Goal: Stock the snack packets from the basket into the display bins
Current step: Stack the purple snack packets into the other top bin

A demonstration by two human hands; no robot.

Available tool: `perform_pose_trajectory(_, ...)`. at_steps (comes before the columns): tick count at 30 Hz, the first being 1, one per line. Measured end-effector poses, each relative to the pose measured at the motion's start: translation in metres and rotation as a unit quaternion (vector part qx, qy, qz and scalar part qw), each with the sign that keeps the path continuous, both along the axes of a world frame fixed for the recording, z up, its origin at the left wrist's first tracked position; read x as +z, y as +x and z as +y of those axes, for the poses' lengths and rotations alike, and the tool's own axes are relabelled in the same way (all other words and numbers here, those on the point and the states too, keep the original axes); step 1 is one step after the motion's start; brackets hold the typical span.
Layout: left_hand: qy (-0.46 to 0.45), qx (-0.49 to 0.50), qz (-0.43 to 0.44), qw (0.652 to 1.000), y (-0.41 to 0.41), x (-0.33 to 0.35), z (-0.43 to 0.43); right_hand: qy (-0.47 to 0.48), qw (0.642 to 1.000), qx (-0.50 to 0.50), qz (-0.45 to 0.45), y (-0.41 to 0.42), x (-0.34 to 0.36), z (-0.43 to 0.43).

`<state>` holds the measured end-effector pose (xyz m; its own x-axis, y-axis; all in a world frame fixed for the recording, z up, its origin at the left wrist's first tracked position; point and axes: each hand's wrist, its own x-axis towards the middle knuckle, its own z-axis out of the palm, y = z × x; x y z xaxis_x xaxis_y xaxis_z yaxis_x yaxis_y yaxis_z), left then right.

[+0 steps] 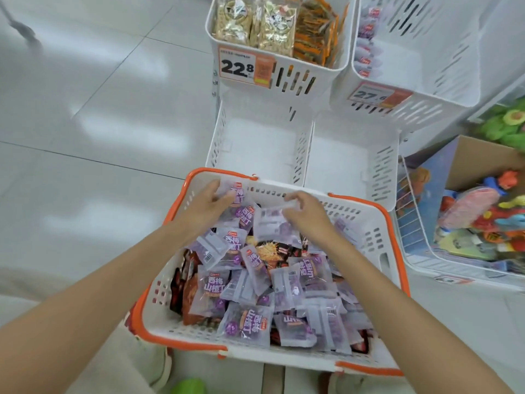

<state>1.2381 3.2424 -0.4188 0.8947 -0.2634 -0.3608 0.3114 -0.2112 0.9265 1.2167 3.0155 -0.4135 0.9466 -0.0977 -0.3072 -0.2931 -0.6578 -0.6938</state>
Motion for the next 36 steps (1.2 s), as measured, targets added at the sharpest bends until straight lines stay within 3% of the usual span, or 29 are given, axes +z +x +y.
perform_pose_trajectory(3, 0.034, -0.080, -0.008, 0.996, -0.011, 0.009, -0.029, 0.042, 0.997, -0.057, -0.036, 0.009, 0.046, 0.012)
perform_pose_trajectory(5, -0.019, -0.069, -0.020, 0.997, -0.012, 0.014, -0.040, 0.190, 0.976, -0.103, 0.024, 0.015, 0.071, 0.016)
perform_pose_trajectory(7, -0.071, -0.026, -0.023, 0.997, -0.004, 0.020, -0.047, 0.376, 0.918, -0.086, 0.091, 0.016, 0.090, 0.013)
perform_pose_trajectory(9, -0.108, -0.026, -0.029, 0.993, 0.004, 0.031, -0.052, 0.427, 0.899, -0.044, 0.084, 0.017, 0.098, 0.004)
perform_pose_trajectory(14, -0.100, -0.019, -0.059, 0.993, 0.015, 0.046, -0.051, 0.269, 0.962, -0.048, -0.004, 0.016, 0.107, -0.022)
perform_pose_trajectory(17, -0.073, -0.040, -0.120, 0.989, 0.010, 0.051, -0.055, 0.251, 0.968, -0.031, -0.006, 0.009, 0.108, -0.028)
perform_pose_trajectory(20, -0.040, -0.015, -0.167, 0.985, 0.008, 0.055, -0.064, 0.304, 0.952, 0.024, 0.009, 0.004, 0.111, -0.033)
perform_pose_trajectory(22, -0.054, -0.004, -0.149, 0.987, 0.009, 0.059, -0.065, 0.222, 0.973, 0.056, -0.036, 0.001, 0.115, -0.035)
perform_pose_trajectory(25, -0.106, -0.048, -0.101, 0.988, 0.009, 0.059, -0.070, 0.155, 0.978, -0.006, -0.140, 0.001, 0.111, -0.033)
perform_pose_trajectory(28, -0.134, -0.057, -0.097, 0.985, 0.010, 0.067, -0.082, 0.191, 0.971, -0.062, -0.127, 0.003, 0.107, -0.031)
perform_pose_trajectory(31, -0.131, -0.075, -0.103, 0.983, 0.024, 0.078, -0.095, 0.090, 0.986, -0.059, -0.124, 0.010, 0.115, -0.040)
perform_pose_trajectory(34, -0.076, -0.124, -0.122, 0.982, 0.041, 0.102, -0.117, 0.177, 0.982, 0.003, -0.068, 0.026, 0.139, -0.064)
perform_pose_trajectory(36, -0.037, -0.180, -0.158, 0.970, 0.057, 0.125, -0.137, 0.184, 0.980, 0.044, -0.067, 0.040, 0.163, -0.084)
